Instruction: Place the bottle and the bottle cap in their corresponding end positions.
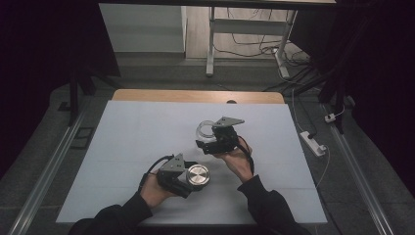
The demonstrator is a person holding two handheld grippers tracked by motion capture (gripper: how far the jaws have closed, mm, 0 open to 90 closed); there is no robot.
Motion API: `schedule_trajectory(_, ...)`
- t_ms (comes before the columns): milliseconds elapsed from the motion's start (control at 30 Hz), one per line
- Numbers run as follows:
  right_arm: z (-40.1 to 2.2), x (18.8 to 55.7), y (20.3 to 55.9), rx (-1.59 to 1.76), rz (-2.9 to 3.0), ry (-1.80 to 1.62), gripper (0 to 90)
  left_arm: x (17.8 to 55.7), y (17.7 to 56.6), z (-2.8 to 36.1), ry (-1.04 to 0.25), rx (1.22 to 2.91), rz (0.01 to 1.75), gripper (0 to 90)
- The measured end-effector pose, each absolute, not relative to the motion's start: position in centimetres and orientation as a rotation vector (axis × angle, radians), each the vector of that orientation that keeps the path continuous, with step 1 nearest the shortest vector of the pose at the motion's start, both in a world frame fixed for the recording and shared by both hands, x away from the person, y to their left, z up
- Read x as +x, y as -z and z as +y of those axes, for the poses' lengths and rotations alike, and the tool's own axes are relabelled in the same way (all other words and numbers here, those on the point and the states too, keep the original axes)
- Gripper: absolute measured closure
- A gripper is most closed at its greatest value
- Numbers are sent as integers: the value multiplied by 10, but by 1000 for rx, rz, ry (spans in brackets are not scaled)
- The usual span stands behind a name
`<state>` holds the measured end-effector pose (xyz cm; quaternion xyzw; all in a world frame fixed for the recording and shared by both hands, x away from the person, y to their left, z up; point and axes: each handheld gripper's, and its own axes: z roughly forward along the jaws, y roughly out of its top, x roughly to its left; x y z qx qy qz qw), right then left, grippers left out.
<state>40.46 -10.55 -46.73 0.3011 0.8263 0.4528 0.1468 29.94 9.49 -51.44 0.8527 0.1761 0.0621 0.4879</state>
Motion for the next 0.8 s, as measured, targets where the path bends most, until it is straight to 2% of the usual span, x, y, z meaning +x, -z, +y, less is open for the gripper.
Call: schedule_trajectory(800, -76, 441, 491, 890, 2389, -1229, 144, 312, 539, 80, -175, 2205, 489, 191)
